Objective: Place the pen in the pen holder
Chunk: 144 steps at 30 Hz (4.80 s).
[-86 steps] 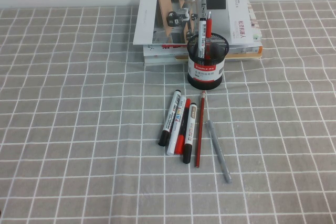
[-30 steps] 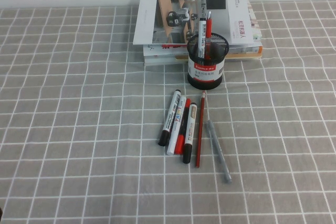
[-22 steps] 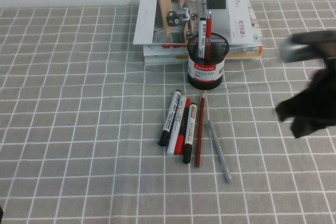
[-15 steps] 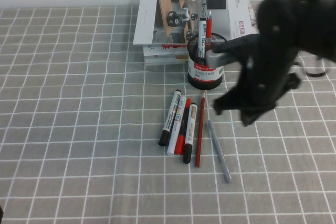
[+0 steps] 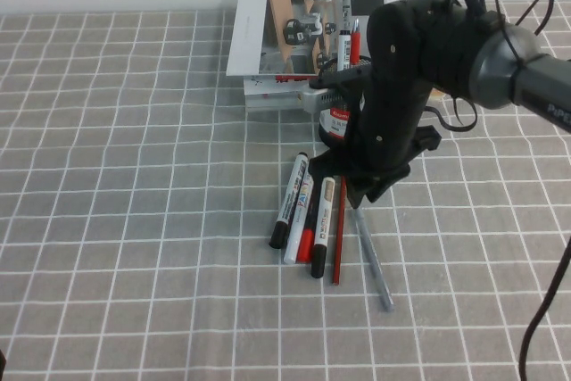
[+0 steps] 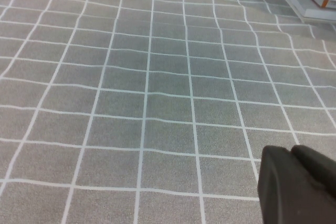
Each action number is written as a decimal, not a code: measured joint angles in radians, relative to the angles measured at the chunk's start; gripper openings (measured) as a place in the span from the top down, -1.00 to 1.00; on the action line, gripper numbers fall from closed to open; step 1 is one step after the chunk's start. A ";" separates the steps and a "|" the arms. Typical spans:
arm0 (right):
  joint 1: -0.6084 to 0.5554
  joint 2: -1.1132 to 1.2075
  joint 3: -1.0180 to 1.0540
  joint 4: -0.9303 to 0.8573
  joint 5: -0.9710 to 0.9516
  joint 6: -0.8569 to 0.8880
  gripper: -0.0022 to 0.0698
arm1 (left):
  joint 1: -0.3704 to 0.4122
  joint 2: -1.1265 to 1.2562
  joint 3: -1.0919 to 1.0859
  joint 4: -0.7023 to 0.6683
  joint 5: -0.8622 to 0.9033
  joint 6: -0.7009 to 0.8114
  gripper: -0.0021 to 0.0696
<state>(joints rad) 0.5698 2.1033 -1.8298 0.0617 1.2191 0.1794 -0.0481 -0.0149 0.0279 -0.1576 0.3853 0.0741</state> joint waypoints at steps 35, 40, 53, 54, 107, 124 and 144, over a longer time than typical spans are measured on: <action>0.000 0.103 -0.002 -0.030 0.000 -0.011 0.23 | 0.000 0.000 0.000 0.000 0.000 0.000 0.95; 0.000 0.111 -0.002 -0.030 0.000 -0.011 0.23 | 0.000 0.000 0.000 0.030 0.000 0.000 0.95; 0.000 0.104 -0.005 -0.028 -0.052 -0.015 0.77 | 0.000 0.000 0.000 0.074 0.000 0.000 0.95; 0.000 0.090 -0.003 -0.022 -0.071 -0.018 0.77 | 0.000 0.000 0.000 0.074 0.000 0.000 0.95; -0.079 -0.373 0.569 0.394 -1.556 -0.475 0.78 | 0.000 0.000 0.000 0.075 0.000 0.000 0.95; -0.078 -0.930 0.773 0.415 -0.938 -0.497 0.97 | 0.000 0.000 0.000 0.078 0.000 0.000 0.95; -0.169 -1.575 1.150 0.236 -0.682 -0.577 0.97 | 0.000 0.000 0.000 0.079 0.000 0.000 0.95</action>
<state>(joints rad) 0.4008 0.5283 -0.6797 0.2975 0.5368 -0.3972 -0.0481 -0.0149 0.0279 -0.0789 0.3853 0.0741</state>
